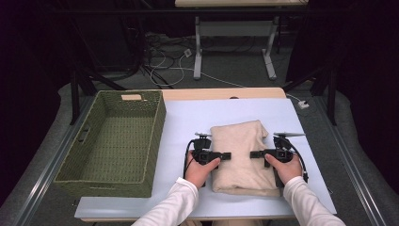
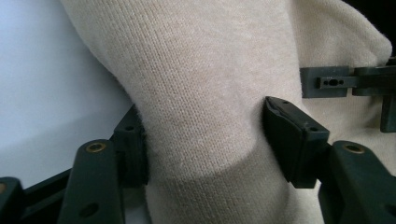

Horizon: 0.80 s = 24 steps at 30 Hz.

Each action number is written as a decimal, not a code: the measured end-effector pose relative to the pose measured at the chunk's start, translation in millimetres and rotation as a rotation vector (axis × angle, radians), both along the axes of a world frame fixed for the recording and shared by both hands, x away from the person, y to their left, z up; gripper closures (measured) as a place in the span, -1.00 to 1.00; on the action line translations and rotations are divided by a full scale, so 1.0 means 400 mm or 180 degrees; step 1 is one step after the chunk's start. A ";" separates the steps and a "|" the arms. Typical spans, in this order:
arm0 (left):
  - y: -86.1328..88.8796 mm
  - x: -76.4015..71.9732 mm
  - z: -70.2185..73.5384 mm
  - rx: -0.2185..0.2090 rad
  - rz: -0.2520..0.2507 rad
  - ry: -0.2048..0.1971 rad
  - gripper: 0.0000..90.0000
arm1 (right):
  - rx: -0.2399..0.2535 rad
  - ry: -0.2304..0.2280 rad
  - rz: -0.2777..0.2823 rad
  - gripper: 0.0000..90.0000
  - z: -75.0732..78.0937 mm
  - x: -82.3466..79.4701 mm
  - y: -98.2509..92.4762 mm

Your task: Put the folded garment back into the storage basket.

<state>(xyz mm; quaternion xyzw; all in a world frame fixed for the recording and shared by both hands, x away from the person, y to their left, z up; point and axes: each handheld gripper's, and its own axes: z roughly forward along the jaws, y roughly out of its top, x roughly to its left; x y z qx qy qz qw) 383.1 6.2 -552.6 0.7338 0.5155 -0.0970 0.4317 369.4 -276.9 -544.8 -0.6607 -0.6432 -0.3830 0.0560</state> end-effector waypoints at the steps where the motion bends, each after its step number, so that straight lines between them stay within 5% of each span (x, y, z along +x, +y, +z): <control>1: -0.001 0.000 0.002 -0.0001 0.0015 0.0015 -0.10 | -0.0011 -0.0013 0.0042 0.33 0.000 -0.001 -0.001; 13: -0.019 -0.008 0.018 0.0034 0.0202 0.0101 0.17 | -0.0010 -0.0037 -0.0110 0.38 0.002 -0.012 0.008; 24: -0.024 -0.021 0.024 0.0049 0.0338 0.0026 0.28 | -0.0011 -0.0112 -0.0176 0.41 0.008 -0.022 0.011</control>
